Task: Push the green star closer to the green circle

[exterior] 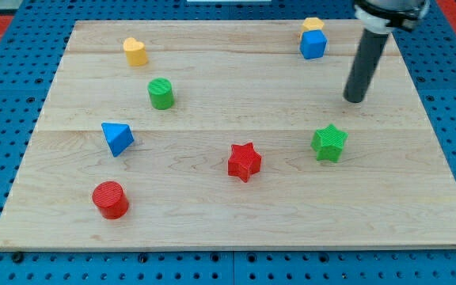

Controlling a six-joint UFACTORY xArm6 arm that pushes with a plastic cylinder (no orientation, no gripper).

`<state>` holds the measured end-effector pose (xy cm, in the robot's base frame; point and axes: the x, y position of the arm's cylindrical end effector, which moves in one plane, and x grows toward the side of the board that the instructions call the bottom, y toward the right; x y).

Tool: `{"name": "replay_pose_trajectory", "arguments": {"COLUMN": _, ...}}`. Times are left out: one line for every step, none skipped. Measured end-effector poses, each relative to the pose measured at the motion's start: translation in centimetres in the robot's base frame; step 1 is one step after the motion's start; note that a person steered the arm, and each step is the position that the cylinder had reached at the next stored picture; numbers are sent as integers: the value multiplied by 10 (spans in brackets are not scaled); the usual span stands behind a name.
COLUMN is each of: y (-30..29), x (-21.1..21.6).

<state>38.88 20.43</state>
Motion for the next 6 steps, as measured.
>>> {"name": "replay_pose_trajectory", "arguments": {"y": 18, "x": 68}}
{"name": "replay_pose_trajectory", "arguments": {"y": -28, "x": 105}}
{"name": "replay_pose_trajectory", "arguments": {"y": -107, "x": 88}}
{"name": "replay_pose_trajectory", "arguments": {"y": -143, "x": 33}}
{"name": "replay_pose_trajectory", "arguments": {"y": -182, "x": -18}}
{"name": "replay_pose_trajectory", "arguments": {"y": -224, "x": -64}}
